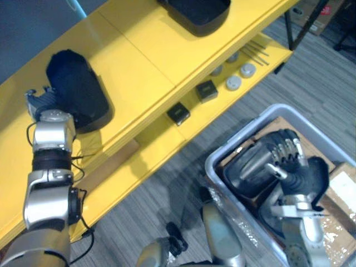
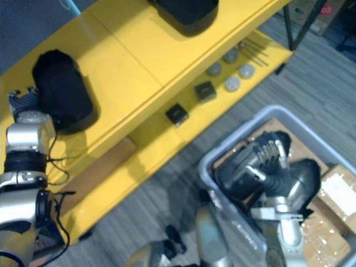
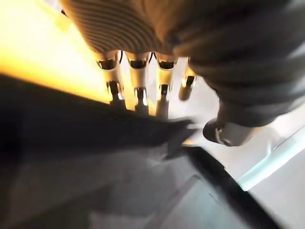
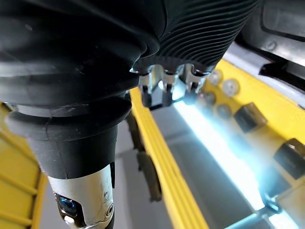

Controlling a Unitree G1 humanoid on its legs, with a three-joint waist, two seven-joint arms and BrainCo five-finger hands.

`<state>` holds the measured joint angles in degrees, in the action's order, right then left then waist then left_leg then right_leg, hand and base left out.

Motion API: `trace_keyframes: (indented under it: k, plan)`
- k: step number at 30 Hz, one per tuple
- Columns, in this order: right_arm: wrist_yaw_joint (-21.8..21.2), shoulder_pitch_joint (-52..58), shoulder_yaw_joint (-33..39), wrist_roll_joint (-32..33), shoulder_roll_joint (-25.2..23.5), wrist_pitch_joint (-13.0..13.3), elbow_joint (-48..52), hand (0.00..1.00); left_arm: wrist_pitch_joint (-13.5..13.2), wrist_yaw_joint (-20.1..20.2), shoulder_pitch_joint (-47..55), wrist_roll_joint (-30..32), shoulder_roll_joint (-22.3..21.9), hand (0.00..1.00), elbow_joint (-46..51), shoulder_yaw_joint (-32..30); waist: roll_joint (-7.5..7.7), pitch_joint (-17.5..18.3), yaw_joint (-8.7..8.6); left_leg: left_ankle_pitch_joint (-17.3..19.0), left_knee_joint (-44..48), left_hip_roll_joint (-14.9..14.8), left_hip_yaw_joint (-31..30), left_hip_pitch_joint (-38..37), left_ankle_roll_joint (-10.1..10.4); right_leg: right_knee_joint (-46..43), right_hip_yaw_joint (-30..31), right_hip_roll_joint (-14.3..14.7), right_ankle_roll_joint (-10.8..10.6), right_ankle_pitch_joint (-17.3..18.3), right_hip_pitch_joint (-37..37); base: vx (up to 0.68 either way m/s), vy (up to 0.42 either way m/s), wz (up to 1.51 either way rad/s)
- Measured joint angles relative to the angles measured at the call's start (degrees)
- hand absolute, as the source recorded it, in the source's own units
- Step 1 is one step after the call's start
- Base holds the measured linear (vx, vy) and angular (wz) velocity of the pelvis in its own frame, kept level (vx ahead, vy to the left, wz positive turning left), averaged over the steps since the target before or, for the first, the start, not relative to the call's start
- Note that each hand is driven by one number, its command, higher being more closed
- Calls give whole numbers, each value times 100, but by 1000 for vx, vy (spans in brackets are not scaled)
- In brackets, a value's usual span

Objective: Walk over and take plastic housings, then place them on the shelf

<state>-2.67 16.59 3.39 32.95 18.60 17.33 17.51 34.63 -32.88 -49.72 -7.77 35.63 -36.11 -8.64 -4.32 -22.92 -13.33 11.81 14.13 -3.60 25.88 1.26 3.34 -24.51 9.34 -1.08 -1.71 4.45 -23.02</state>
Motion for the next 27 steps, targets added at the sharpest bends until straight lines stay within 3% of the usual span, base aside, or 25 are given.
trace_keyframes:
  k: [2, 6, 11, 14, 16, 17, 19, 20, 24, 26, 27]
  plan:
    - [0, -3, 0, 0, 0, -8, 1, 0, -91, -69, 92, -158, -2, 0, 1, -17, 0, 0, -3, 4, 31, -2, 15, -10, -4, -41, 4, 10, -3, -2, 0, 37, -5, -4]
    - [2, -15, 4, -7, 0, -17, 12, 0, -561, -510, 274, -900, -83, 0, 14, -287, 0, 0, -30, 4, 24, 2, 35, -26, -5, -47, 20, 21, -3, -2, -1, 0, -1, -2]
    - [-16, -20, 44, -23, -15, 42, 177, 0, -1726, -1181, 589, -1969, -467, 0, 18, -731, 0, 0, -27, 3, -4, 11, 35, -128, -6, -60, 20, 22, -10, 7, 74, -20, -4, 0]
    - [-170, -23, 63, -31, -22, 170, 309, 0, -2328, -1351, 664, -2296, -502, 0, 109, -857, 0, 2, -35, 2, -40, 24, 37, -172, -8, -63, 20, 16, 18, 61, 102, -36, -7, 0]
    - [-356, -8, 120, -65, -58, 224, 375, 0, -2887, -1501, 746, -2372, -503, 0, 391, -887, -6, 14, -31, 1, -101, 32, 112, -237, -9, -95, 9, 5, 16, 80, 124, 0, 0, 0]
    - [-396, -8, 127, -71, -58, 227, 393, 0, -2985, -1548, 758, -2378, -503, 0, 480, -887, -10, 18, -31, 0, -115, 33, 119, -253, -10, -101, 5, 2, 17, 84, 130, 0, 0, 0]
    - [-619, 5, 148, -213, -90, 252, 414, 0, -3360, -1485, 896, -2621, -512, 0, 872, -869, -23, 33, -39, -24, -165, 41, 128, -365, -37, -118, -26, -13, 26, 117, 228, 15, -10, 4]
    - [-648, 17, 150, -240, -93, 252, 422, 0, -3425, -1423, 982, -2655, -521, 0, 972, -866, -44, 59, -40, -27, -170, 38, 127, -390, -40, -115, -38, -16, 29, 129, 255, 30, -11, 9]
    - [-858, 198, 205, -306, -139, 253, 475, 0, -3976, -716, 1935, -2823, -799, 0, 1763, -868, -197, 393, -23, -50, -177, 11, 4, -530, -65, -70, -166, -40, 11, 163, 472, 70, -14, 12]
    - [-880, 300, 226, -340, -156, 251, 608, 0, -4108, -327, 2581, -2824, -950, 0, 2369, -881, -241, 506, 2, -62, -172, -11, -31, -630, -71, 9, -216, -43, 10, 182, 627, 63, -1, 10]
    - [-892, 410, 238, -341, -197, 251, 733, 0, -4127, 60, 3091, -2825, -1069, 0, 2815, -869, -273, 632, 3, -70, -173, -28, -63, -632, -81, 74, -292, -63, 7, 190, 697, 39, 7, 20]
